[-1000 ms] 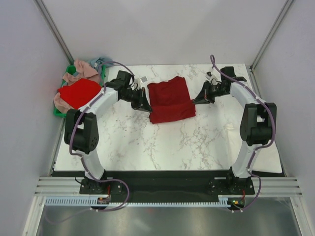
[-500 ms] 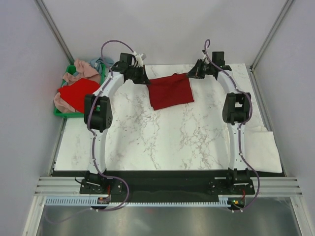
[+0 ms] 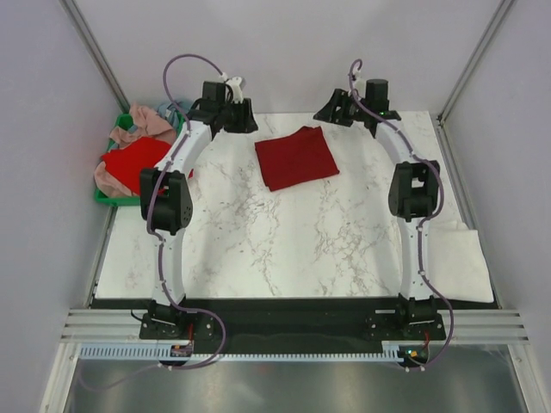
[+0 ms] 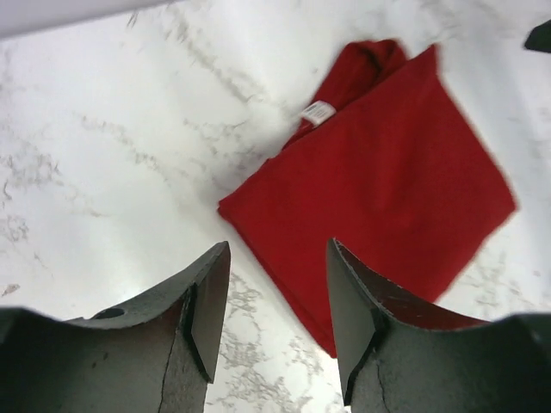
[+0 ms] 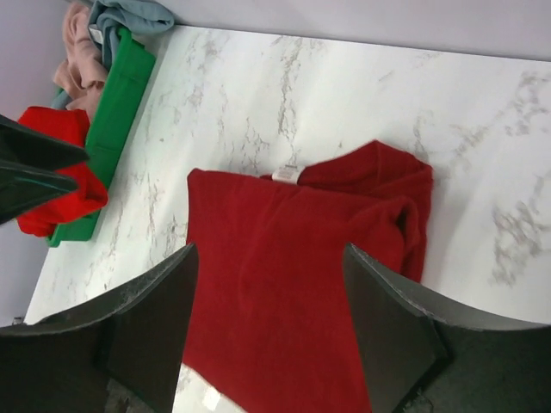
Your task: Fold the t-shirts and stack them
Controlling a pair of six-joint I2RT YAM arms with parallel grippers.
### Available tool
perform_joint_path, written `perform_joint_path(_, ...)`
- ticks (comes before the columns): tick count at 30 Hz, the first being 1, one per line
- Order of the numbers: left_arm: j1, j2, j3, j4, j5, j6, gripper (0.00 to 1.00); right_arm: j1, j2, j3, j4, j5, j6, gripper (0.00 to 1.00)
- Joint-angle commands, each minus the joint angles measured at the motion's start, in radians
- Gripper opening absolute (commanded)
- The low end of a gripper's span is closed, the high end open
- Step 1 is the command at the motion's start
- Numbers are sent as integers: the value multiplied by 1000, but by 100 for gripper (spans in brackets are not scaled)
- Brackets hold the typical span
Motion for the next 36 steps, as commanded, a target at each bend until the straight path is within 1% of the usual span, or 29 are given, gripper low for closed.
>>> perform_joint_path(1,-2,-104,-17,19,123,18,55,-38,-148,-97,-97,51,-135,76)
perform_joint_path(2,-4,-102,-31,6,242,-5,53,-36,-160,-156,-139,51,-161,76)
perform_joint_path(4,-2,-105,-82,5,374,-37,51,-36,-179,-195,-189,47,-240,76)
perform_joint_path(5,-2,-101,-100,28,486,-99,51,-38,-179,-212,-235,45,-265,76)
perform_joint_path(7,-2,-90,-173,74,588,-161,52,-44,-164,-220,-271,45,-306,76)
perform_joint_path(8,-4,-86,-201,105,650,-221,54,-46,-156,-223,-280,34,-311,76)
perform_joint_path(9,-6,-82,-252,154,672,-244,55,-55,-136,-221,-282,13,-308,77)
perform_joint_path(10,-9,-75,-266,162,686,-252,55,-59,-125,-218,-280,2,-288,77)
perform_joint_path(11,-22,-67,-271,151,689,-211,55,-64,-113,-203,-280,-10,-275,77)
perform_joint_path(12,-28,-56,-268,103,692,-180,55,-67,-92,-195,-276,-54,-267,77)
perform_joint_path(13,-30,-44,-260,94,709,-169,55,-72,-82,-192,-268,-73,-259,79)
perform_joint_path(16,-33,8,-254,110,743,-200,54,-73,-32,-169,-263,-114,-264,80)
perform_joint_path(20,-36,54,-245,110,748,-207,54,-73,28,-177,-205,-144,-193,80)
perform_joint_path(24,-33,77,-272,99,743,-221,54,-64,89,-165,-173,-190,-120,80)
perform_joint_path(28,-32,105,-263,78,702,-215,54,-59,132,-194,-162,-193,-89,78)
perform_joint_path(31,-30,122,-242,76,686,-212,54,-44,152,-215,-159,-193,-66,78)
perform_joint_path(36,-30,132,-237,73,677,-217,54,-21,175,-231,-157,-174,-49,74)
